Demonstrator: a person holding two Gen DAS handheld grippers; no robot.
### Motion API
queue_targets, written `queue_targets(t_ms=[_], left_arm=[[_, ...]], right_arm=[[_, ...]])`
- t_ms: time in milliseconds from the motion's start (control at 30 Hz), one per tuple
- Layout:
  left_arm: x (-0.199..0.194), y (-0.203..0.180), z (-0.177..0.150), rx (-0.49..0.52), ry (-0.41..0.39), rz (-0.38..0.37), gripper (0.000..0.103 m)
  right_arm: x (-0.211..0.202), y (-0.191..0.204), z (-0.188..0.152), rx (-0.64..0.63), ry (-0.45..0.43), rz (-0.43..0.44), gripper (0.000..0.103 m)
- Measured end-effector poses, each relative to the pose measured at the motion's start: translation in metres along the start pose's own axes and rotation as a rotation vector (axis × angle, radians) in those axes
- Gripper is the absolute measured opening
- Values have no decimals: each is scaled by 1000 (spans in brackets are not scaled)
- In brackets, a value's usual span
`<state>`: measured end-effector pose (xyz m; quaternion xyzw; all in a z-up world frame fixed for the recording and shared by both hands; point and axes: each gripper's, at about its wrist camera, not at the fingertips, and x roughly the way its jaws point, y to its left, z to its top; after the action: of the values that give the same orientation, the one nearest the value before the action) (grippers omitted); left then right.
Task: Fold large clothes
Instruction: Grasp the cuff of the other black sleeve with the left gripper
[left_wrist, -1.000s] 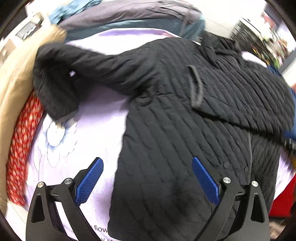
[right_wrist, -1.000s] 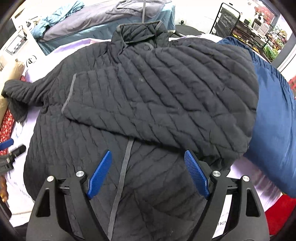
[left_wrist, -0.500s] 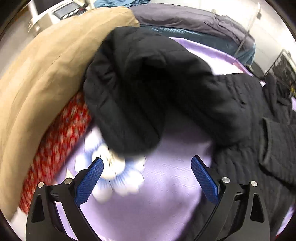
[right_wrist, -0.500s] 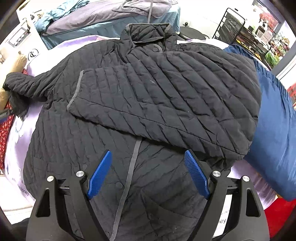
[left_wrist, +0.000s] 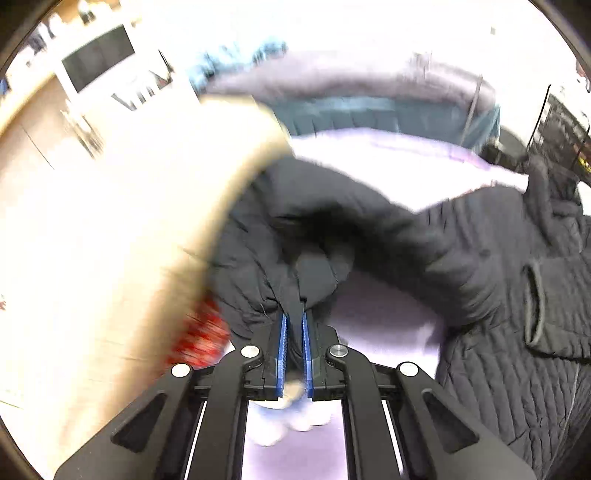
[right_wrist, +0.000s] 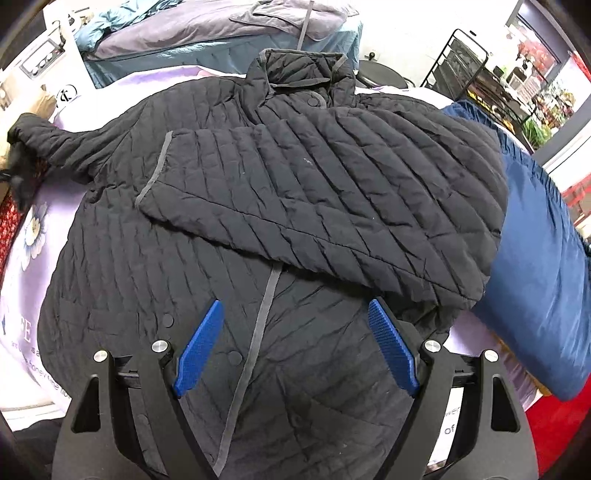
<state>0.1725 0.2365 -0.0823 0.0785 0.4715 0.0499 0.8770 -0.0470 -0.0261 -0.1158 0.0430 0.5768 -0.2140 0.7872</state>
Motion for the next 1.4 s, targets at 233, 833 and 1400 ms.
queue_targets(t_ms=[233,833,1400], left_arm=[[-98,60,38,-86,-222,80,6],[-61,132,-68,-529,42,-147,68],[-19,148,-102,-714,70,-231,77]], right_arm=[[7,3,6,16,6,56,80],[13,-3,-4,37,33,93,80],[12,23,10,-36,27,117,80]])
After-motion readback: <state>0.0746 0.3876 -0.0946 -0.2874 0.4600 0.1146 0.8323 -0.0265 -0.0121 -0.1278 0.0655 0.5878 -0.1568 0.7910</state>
